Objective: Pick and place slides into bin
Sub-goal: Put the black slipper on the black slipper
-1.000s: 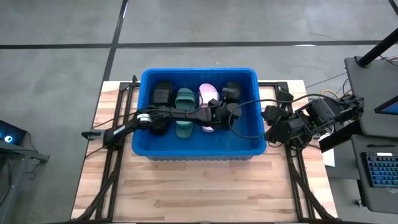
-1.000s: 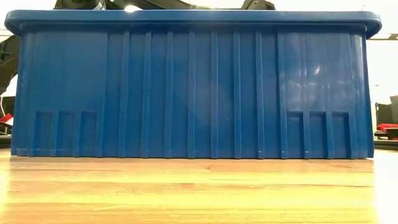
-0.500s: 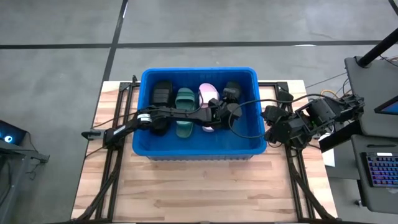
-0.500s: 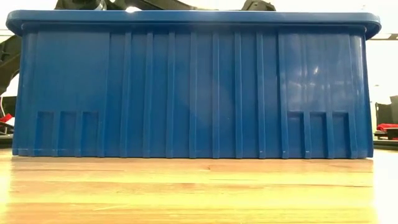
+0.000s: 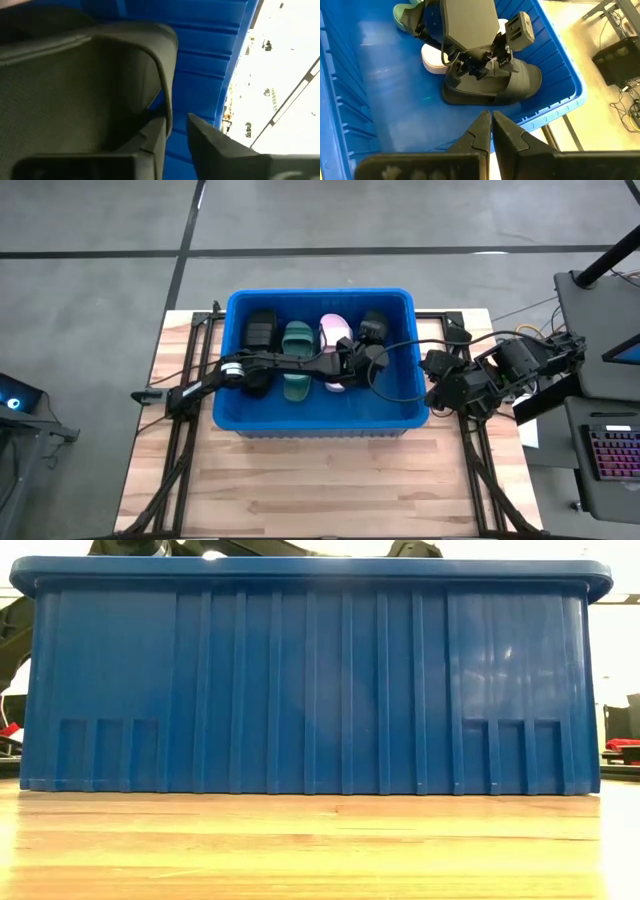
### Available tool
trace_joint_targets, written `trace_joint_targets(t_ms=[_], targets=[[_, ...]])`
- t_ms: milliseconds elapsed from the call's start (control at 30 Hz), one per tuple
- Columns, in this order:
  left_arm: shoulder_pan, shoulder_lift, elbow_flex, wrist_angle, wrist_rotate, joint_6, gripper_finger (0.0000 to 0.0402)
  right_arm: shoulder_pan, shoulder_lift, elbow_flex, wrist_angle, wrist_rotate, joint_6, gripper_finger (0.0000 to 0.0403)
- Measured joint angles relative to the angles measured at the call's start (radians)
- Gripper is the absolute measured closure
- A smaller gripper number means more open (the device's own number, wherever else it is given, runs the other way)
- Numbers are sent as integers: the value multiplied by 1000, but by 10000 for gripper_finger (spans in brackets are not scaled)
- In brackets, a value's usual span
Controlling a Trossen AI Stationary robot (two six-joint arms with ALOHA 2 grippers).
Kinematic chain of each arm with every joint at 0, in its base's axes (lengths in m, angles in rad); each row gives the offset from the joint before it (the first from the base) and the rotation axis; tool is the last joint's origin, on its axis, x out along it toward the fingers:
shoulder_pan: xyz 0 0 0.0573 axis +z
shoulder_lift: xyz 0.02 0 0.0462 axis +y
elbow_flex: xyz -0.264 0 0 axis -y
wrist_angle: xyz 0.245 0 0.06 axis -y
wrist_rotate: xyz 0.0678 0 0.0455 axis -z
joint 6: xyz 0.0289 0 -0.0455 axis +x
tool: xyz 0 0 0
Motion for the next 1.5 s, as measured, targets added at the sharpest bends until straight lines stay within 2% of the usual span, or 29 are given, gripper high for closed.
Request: trace_joint_targets(t_ms=[200, 333, 400, 833, 1000, 1133, 1500], targets=[[4, 0, 0, 1, 14, -3, 280, 0, 0, 0, 0, -1, 0, 394], [22, 0, 0, -1, 133, -3, 252, 0, 0, 0, 0, -5, 0, 394], [26, 0, -1, -1, 144, -6, 245, 0, 0, 0, 0, -5, 0, 394], [34, 0, -6, -1, 113, 30, 241, 0, 0, 0, -1, -34, 0, 394], [51, -1, -14, -2, 201, -12, 241, 0, 0, 0, -1, -35, 0, 394], [74, -1, -17, -2, 310, -7, 242, 0, 0, 0, -2, -34, 0, 394], [100, -1, -19, 39, 445, -8, 242, 0, 0, 0, -3, -36, 0, 394]])
